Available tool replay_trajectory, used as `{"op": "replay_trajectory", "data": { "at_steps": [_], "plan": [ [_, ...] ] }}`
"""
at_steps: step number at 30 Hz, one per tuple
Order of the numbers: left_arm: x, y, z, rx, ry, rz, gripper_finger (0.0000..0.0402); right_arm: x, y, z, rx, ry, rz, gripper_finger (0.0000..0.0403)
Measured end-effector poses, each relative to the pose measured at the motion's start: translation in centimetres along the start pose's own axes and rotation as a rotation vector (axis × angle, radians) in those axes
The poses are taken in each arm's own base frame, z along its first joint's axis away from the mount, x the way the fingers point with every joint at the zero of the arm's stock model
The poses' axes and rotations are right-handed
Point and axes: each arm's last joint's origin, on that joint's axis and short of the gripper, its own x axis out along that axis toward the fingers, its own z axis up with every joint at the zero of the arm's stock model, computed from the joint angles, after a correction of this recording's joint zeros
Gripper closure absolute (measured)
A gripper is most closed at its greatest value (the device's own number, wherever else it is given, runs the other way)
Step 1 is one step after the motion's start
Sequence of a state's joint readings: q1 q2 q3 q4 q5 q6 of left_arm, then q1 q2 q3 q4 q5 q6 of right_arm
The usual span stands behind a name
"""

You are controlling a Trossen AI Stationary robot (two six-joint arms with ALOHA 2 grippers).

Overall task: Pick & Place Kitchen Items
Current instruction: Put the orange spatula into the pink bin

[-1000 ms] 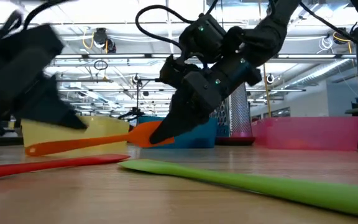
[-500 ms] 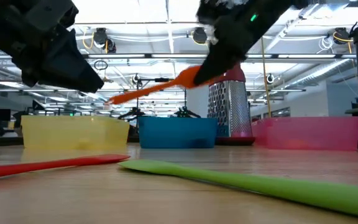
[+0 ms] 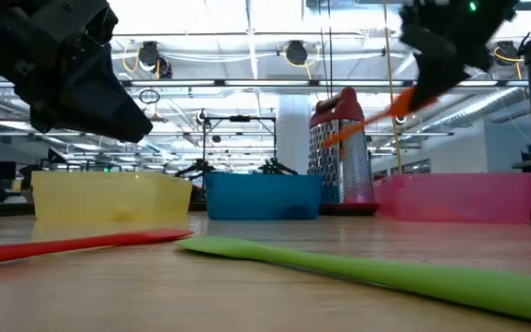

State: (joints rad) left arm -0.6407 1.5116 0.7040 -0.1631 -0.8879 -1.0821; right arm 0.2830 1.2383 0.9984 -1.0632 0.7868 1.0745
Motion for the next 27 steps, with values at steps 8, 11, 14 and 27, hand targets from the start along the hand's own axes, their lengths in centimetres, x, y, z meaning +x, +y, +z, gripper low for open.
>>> {"op": "replay_trajectory", "data": {
  "at_steps": [8,11,14,27],
  "plan": [
    [0.0,0.0,0.0,-0.015,-0.001,-0.002,0.0266,2.2,-3.5,-3.5,0.160,0.187,-0.209,0.0384],
    [0.0,0.0,0.1,-0.016,-0.004,0.001,0.0266,2.8,-4.3,-4.1,0.180,0.230,-0.272,0.0383],
    [0.2,0.1,0.2,-0.026,-0.006,0.008,0.0266,3.4,-5.3,-4.6,0.219,0.271,-0.359,0.0381],
    [1.1,0.6,0.9,-0.051,-0.007,0.043,0.0266,7.1,-7.0,-5.4,0.337,0.311,-0.451,0.0366]
  ]
}}
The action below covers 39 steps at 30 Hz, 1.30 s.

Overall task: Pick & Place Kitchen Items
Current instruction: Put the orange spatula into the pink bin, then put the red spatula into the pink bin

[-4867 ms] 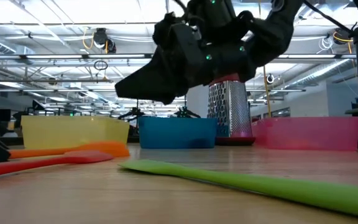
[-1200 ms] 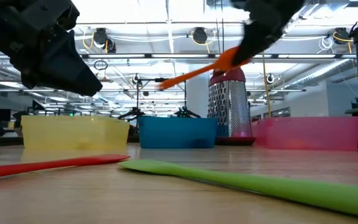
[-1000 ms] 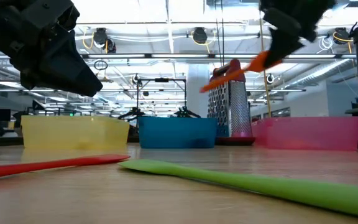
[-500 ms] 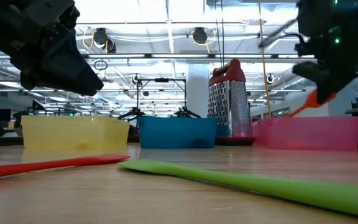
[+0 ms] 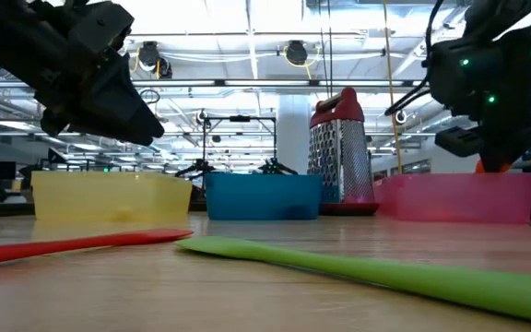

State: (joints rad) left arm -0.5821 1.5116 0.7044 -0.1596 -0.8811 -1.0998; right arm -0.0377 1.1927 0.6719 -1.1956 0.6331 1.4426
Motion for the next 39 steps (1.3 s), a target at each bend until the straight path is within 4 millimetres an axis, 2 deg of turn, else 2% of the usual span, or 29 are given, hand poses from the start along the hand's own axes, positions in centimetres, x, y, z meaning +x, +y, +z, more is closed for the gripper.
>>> {"op": "replay_trajectory", "data": {
  "at_steps": [15,20,25,30,35,39],
  "plan": [
    [0.2,-0.1,-0.2,0.096,0.160,-0.082,0.0266,0.3,1.9,0.7,-0.060,-0.121,0.139,0.0295],
    [0.2,-0.2,-0.4,0.105,0.207,-0.112,0.0266,-0.2,3.3,1.1,-0.114,-0.180,0.257,0.0279],
    [0.2,-0.5,-0.3,0.128,0.237,-0.167,0.0266,-1.7,5.5,1.5,-0.210,-0.320,0.459,0.0279],
    [-0.1,-1.5,-0.3,0.138,0.273,-0.296,0.0266,-4.4,7.5,1.9,-0.259,-0.496,0.691,0.0285],
    [-0.7,-2.2,-0.4,0.088,0.262,-0.355,0.0266,-7.2,8.6,1.8,-0.364,-0.638,0.919,0.0285],
    [-1.2,-2.5,-0.9,0.027,0.280,-0.370,0.0266,-8.4,8.9,1.0,-0.504,-0.666,1.081,0.0285]
  ]
}}
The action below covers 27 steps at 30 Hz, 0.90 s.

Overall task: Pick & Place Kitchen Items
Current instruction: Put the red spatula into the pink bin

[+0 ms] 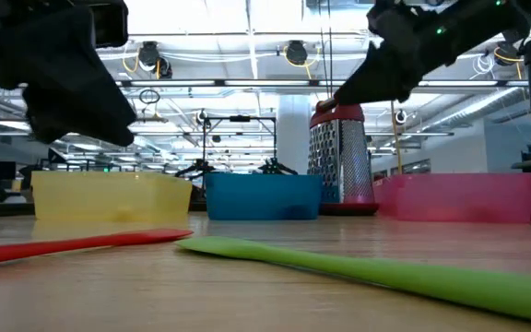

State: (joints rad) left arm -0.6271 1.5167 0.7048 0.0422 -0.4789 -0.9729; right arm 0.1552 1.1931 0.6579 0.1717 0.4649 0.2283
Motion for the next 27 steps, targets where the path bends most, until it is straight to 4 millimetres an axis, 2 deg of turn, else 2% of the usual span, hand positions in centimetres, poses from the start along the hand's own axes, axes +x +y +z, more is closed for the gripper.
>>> {"op": "replay_trajectory", "data": {
  "at_steps": [6,9,12,17,21,27],
  "plan": [
    [1.0,-1.6,-2.2,-0.022,0.034,-0.109,0.0266,-0.2,1.4,-0.4,-0.079,0.026,0.189,0.0291],
    [1.7,-2.3,-4.0,0.012,0.079,-0.131,0.0266,0.0,1.6,0.1,-0.165,-0.039,0.194,0.0291],
    [2.0,-3.7,-4.7,0.039,0.150,-0.107,0.0273,0.4,1.6,0.7,-0.205,-0.118,0.191,0.0292],
    [1.7,-5.7,-3.9,0.089,0.310,0.070,0.0306,1.0,1.7,1.2,-0.217,-0.195,0.185,0.0293],
    [0.8,-6.7,-2.7,0.024,0.355,0.151,0.0327,1.6,1.8,0.8,-0.231,-0.178,0.179,0.0294],
    [0.7,-7.4,-2.3,-0.077,0.358,0.145,0.0308,2.1,1.9,0.4,-0.260,-0.158,0.175,0.0295]
  ]
}}
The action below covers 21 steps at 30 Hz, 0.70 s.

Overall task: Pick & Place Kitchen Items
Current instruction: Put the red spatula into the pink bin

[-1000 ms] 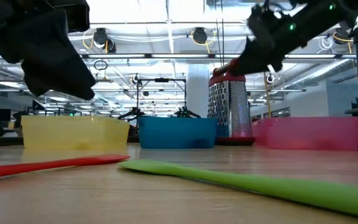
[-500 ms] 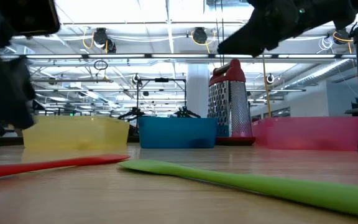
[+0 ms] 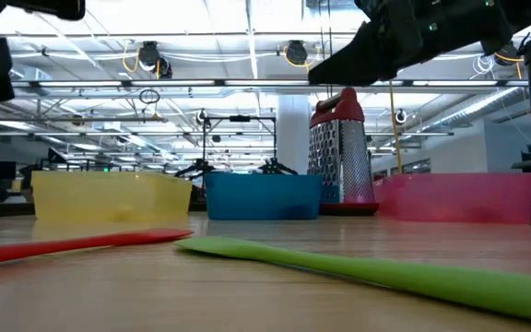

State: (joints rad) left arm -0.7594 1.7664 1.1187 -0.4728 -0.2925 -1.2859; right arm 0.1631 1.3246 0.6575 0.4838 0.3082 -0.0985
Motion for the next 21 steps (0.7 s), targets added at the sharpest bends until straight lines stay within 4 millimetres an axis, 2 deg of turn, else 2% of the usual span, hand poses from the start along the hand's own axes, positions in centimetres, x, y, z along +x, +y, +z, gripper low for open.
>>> {"op": "replay_trajectory", "data": {
  "at_steps": [6,10,16,21],
  "plan": [
    [0.2,0.3,0.1,-0.043,0.069,-0.005,0.0251,0.0,0.0,0.2,-0.009,-0.021,-0.002,0.0296],
    [0.9,0.3,-0.1,-0.004,0.082,-0.006,0.0223,0.0,0.0,0.2,-0.042,-0.021,-0.002,0.0297],
    [3.8,0.6,-0.9,0.060,0.077,0.052,0.0213,0.0,0.0,0.2,-0.046,-0.021,-0.002,0.0296],
    [4.7,0.3,-0.8,0.129,0.030,0.027,0.0213,0.0,0.0,0.2,-0.046,-0.020,-0.002,0.0298]
  ]
}}
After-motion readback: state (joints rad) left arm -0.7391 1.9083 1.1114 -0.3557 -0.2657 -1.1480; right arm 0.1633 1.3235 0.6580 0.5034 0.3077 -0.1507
